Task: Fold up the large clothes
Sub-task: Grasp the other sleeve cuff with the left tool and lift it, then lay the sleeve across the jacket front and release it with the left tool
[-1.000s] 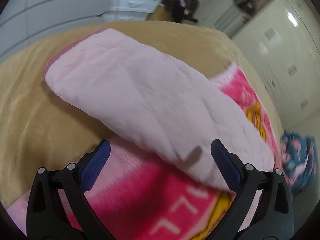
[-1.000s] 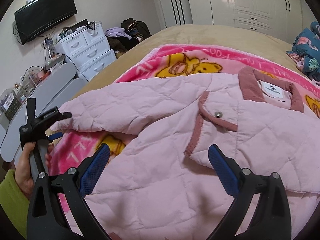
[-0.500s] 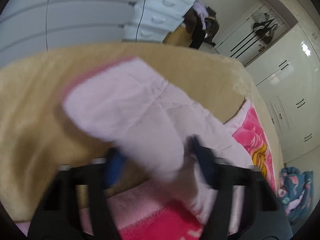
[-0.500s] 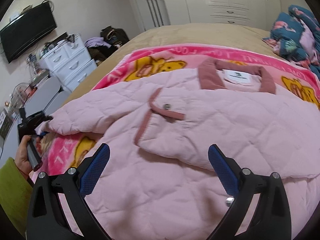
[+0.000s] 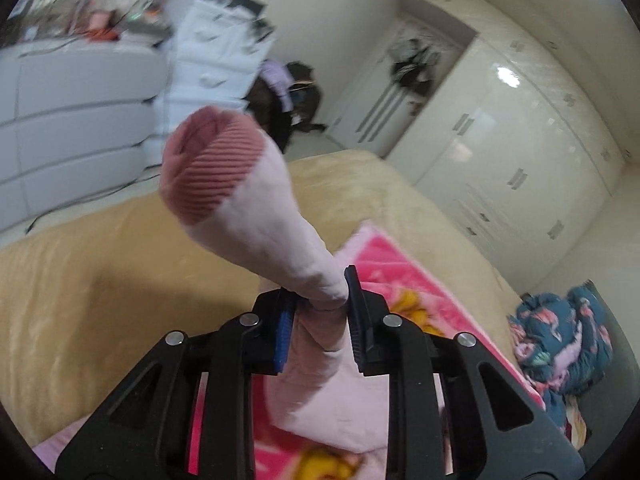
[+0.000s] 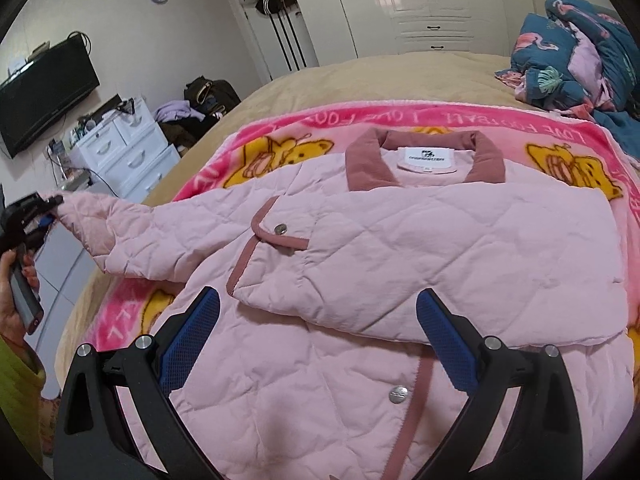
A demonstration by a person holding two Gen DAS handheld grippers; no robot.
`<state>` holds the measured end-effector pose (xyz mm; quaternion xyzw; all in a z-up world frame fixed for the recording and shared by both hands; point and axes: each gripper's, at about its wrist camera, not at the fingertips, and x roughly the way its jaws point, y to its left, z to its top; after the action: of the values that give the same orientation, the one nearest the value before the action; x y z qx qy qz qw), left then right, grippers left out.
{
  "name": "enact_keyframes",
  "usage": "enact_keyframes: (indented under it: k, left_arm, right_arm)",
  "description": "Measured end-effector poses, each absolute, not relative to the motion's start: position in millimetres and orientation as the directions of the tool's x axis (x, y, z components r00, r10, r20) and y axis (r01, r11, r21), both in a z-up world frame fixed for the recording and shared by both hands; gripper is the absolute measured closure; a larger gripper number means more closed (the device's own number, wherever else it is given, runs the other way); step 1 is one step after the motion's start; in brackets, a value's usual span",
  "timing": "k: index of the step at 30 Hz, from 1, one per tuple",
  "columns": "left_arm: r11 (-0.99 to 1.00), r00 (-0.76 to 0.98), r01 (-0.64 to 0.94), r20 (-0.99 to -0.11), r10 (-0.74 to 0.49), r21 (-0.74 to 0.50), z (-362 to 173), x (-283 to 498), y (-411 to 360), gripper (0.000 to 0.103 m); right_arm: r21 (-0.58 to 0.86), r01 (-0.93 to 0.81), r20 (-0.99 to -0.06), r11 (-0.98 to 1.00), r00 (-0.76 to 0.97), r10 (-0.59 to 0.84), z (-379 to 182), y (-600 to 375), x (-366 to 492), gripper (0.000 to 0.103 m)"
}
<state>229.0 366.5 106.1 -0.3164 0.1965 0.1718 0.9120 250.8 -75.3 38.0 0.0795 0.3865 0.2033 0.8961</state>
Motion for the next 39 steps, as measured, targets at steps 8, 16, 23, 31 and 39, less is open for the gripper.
enact_keyframes:
  k: [8,16,23,31,39]
  left_arm:
    - [0.844,0.907,-0.320,-0.397,0.141,-0.431,159.1,242.2,289.3,0.087]
    - [0.903,0.931,-0.204,-0.359,0.060,-0.377,191.7,251.2,221.9,0.087]
    - [0.935,0.934,-0.081,-0.353,-0.049,-0.344,197.9,260.5,167.2,0.087]
    - [0.949,0.908,0.093,-0.364,-0.205,-0.302,192.2,270.2,93.1,0.093]
    - [0.936,0.850,0.213,-0.420,-0.319,-0.281,155.7,278.6,35.4,0.095]
  right_arm:
    - [0.347,-0.271,-0.623,0.898,0.648,0.437,48.8,-116.0,241.3,0.005]
    - [0.379,-0.223,-0.590,0.898,0.689,0.420,57.6,-167.2,232.3,0.005]
    - [0.399,-0.163,-0.581,0.903,0.717,0.386,58.6,-209.8,226.8,0.005]
    - [0.413,-0.094,-0.581,0.906,0.739,0.342,53.2,-247.0,224.3,0.005]
    - [0.408,-0.048,-0.589,0.912,0.750,0.302,49.2,-273.0,218.9,0.005]
